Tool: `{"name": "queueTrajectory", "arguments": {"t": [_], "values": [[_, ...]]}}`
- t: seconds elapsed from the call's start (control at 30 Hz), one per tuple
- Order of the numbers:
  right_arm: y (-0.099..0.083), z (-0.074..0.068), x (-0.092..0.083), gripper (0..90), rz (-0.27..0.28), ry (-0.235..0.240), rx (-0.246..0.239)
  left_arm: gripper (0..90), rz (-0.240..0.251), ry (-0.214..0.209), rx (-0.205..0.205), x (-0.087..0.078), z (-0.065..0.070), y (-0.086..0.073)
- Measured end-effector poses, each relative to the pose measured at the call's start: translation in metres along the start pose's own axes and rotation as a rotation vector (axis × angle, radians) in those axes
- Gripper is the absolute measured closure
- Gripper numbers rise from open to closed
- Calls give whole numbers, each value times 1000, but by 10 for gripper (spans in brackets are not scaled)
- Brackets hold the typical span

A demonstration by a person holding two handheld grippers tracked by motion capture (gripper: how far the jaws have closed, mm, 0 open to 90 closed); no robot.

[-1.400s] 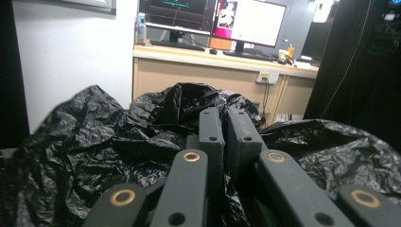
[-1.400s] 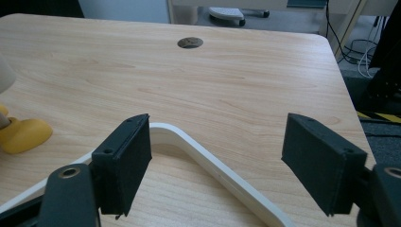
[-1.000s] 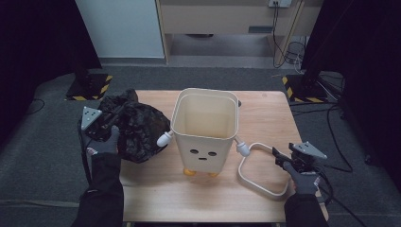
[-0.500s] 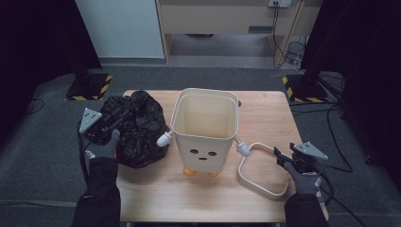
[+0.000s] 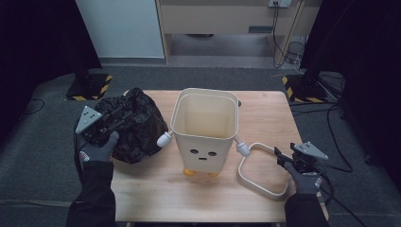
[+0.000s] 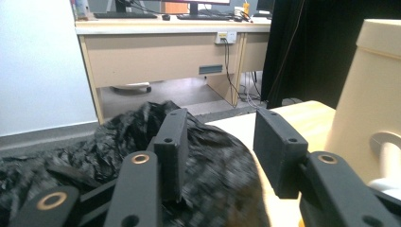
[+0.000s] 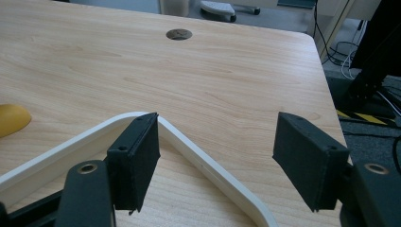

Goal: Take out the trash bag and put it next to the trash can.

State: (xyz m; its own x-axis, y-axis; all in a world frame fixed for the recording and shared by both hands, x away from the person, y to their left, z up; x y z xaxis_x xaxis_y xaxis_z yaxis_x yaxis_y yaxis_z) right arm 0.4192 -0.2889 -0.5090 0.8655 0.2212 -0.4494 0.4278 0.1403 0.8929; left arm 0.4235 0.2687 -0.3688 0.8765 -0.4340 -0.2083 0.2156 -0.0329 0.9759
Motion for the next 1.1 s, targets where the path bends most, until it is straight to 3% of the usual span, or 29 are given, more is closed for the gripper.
{"name": "queueTrajectory", "arguments": {"t": [0.27,0.47,0.67,0.73,0.83,0.9,1.1], "values": [[5,1,-4,225,16,6,18,514,-65,-40,23,-7,19,-19],[7,1,-6,165,32,17,44,467,-120,-54,41,-18,29,-42],[5,-2,-5,45,34,50,61,448,-188,-80,63,-25,44,-69],[5,-2,-5,46,24,44,90,440,-212,-87,70,-26,49,-78],[4,0,-4,48,14,23,89,430,-251,-107,80,-25,58,-92],[2,-1,-4,54,9,29,68,423,-283,-111,89,-24,62,-102],[4,-2,-8,190,15,13,5,418,-341,-127,96,-21,70,-124]]}}
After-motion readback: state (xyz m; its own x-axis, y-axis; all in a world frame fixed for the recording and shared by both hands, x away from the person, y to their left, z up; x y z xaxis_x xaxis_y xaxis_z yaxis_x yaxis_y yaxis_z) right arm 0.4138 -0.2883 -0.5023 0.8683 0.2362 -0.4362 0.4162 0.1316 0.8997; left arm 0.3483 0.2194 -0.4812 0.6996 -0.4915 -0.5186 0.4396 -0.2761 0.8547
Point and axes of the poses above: each handheld gripper's, and its own axes: x roughly forward along the jaws, y roughly out of its top, z roughly to its right, the point moved 6 cm from there along x, roughly forward along the jaws
